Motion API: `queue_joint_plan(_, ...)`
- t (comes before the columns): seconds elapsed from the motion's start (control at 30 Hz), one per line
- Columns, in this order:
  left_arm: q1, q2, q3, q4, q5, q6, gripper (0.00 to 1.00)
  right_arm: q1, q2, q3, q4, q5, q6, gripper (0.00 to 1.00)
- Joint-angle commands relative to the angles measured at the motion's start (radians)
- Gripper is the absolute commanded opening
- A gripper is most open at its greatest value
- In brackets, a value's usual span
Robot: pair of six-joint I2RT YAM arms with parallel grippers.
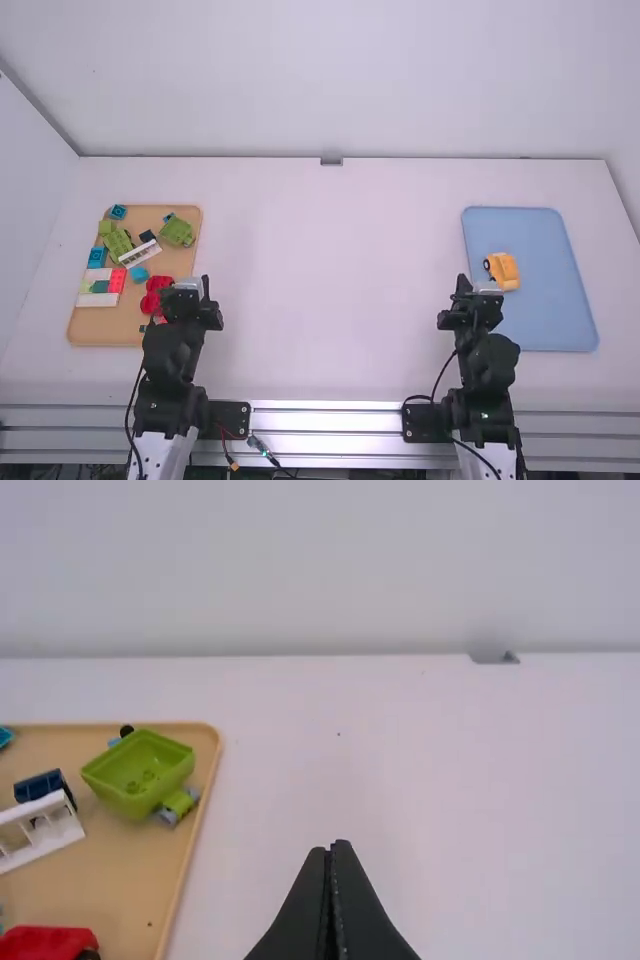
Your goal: Assemble lego blocks to make yellow taxi
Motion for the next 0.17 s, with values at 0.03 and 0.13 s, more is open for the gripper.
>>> queue_joint_plan(0.03,-0.002,-0.035,-0.01,-0.004,0.002,0.001,0.0,0.002,-0.009,-0.011,-0.006,0.002,0.004,0.0)
queue_joint_plan(0.13,-0.002,-0.056,-0.01,-0.004,0.002,0.001,0.0,0.002,-0.009,-0.011,-0.006,0.002,0.004,0.0)
